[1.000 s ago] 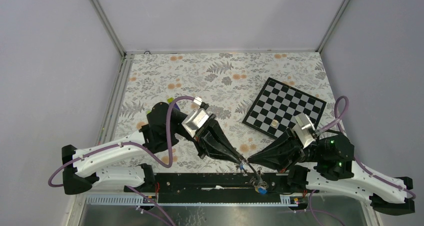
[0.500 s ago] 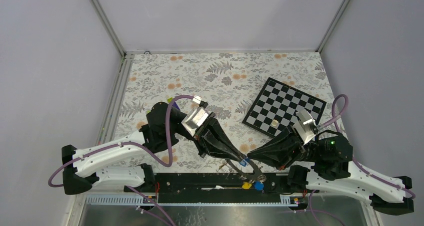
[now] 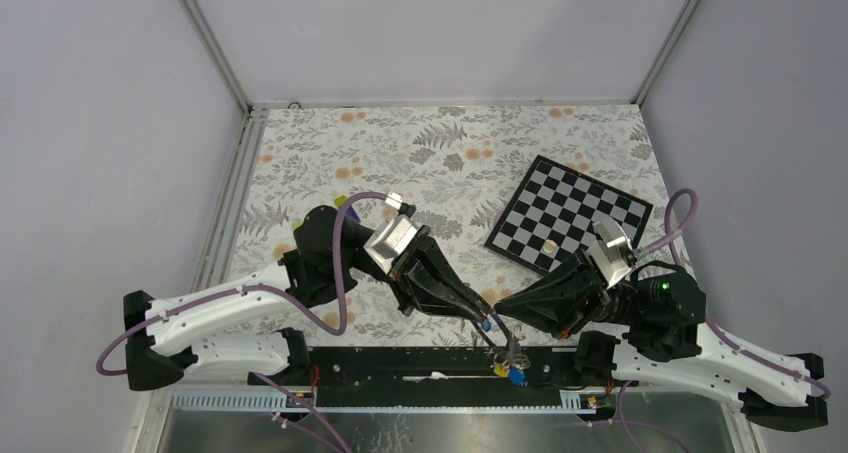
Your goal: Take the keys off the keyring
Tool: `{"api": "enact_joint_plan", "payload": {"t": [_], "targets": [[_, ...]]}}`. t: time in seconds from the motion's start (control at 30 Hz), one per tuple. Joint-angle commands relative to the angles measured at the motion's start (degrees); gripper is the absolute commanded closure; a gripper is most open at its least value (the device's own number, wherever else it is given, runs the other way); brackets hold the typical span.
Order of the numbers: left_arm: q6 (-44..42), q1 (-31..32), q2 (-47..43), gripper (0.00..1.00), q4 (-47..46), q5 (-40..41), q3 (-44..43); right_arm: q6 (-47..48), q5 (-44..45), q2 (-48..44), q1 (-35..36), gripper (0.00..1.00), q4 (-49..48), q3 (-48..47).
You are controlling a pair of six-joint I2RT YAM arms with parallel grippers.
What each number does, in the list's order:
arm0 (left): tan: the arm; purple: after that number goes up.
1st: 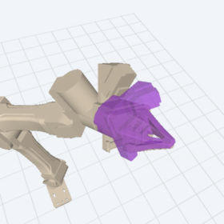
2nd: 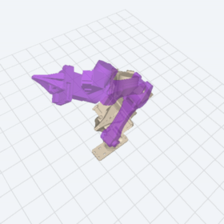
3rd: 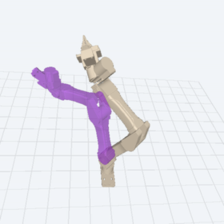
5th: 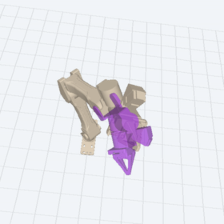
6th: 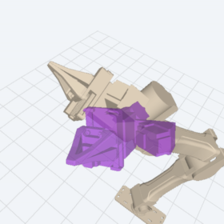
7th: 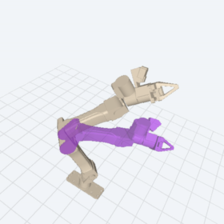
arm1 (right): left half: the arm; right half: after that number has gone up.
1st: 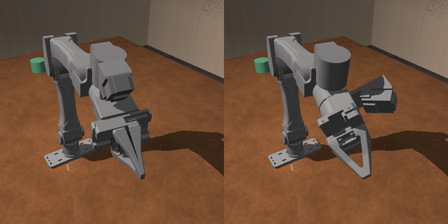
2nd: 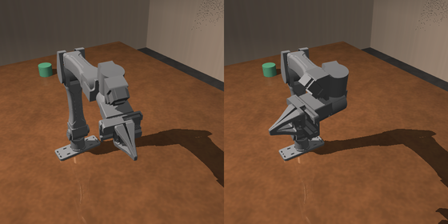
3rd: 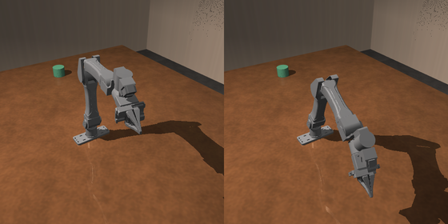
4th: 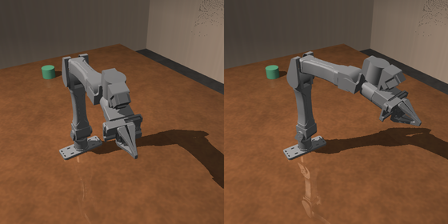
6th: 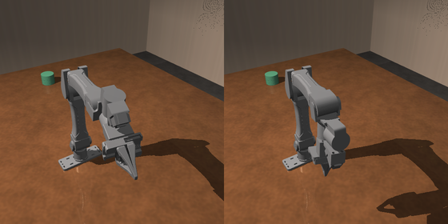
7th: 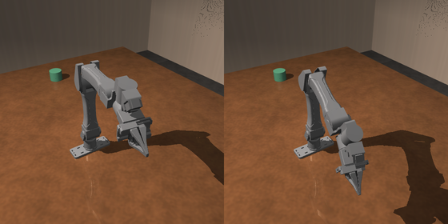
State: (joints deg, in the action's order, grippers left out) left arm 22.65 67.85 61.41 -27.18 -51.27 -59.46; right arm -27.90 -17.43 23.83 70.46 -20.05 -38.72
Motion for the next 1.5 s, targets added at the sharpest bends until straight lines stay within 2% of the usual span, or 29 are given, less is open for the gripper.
{"api": "enact_joint_plan", "payload": {"t": [0.0,0.13,0.23,0.33,0.73,0.87,1.03,1.17,1.27,1.37,1.47], "targets": [[-0.48,0.0,-1.78,0.92,-0.72,-0.46,0.6,0.22,2.63,-0.87,-0.01,1.0,-8.59,-2.6],[-1.43,0.0,-2.33,0.92,0.5,0.11,-0.05,0.74,1.3,-1.6,-0.03,0.96,-6.86,-2.15],[-1.94,0.0,-2.27,0.92,1.64,-0.09,-0.92,1.39,0.77,-2.54,-0.05,0.84,-5.26,-1.62],[-2.17,0.01,-2.21,0.92,1.95,-0.24,-1.09,1.74,0.56,-3.82,-0.08,0.76,-4.27,-0.85],[-1.91,0.0,-1.55,0.93,1.52,-0.7,-1.27,3.27,3.14,-6.37,-0.05,0.72,0.7,-0.08],[-1.56,0.0,-1.86,0.94,2.98,-0.26,-0.69,4.06,9.16,-7.12,-0.04,0.72,6.12,0.0],[-2.27,-0.09,-5.51,0.95,6.78,7.6,2.3,4.05,25.83,-8.01,-0.06,0.68,20.27,-1.54],[-0.81,-0.55,-9.63,0.81,13.52,24.45,6.85,-2.09,45.55,-5.89,-0.03,0.66,38.23,-5.06],[2.55,-1.81,-12.46,0.62,17.75,37.09,11.92,-13.27,59.8,-0.28,-0.03,0.64,57.47,-8.67],[6.2,-4.68,-12.91,0.49,20.41,39.85,16.07,-18.46,60.18,5.46,-0.09,0.57,65.11,-9.71],[8.68,-6.99,-11.14,0.44,20.83,39.06,19.27,-20.1,57.68,11.79,-0.12,0.51,67.08,-9.2]]}}
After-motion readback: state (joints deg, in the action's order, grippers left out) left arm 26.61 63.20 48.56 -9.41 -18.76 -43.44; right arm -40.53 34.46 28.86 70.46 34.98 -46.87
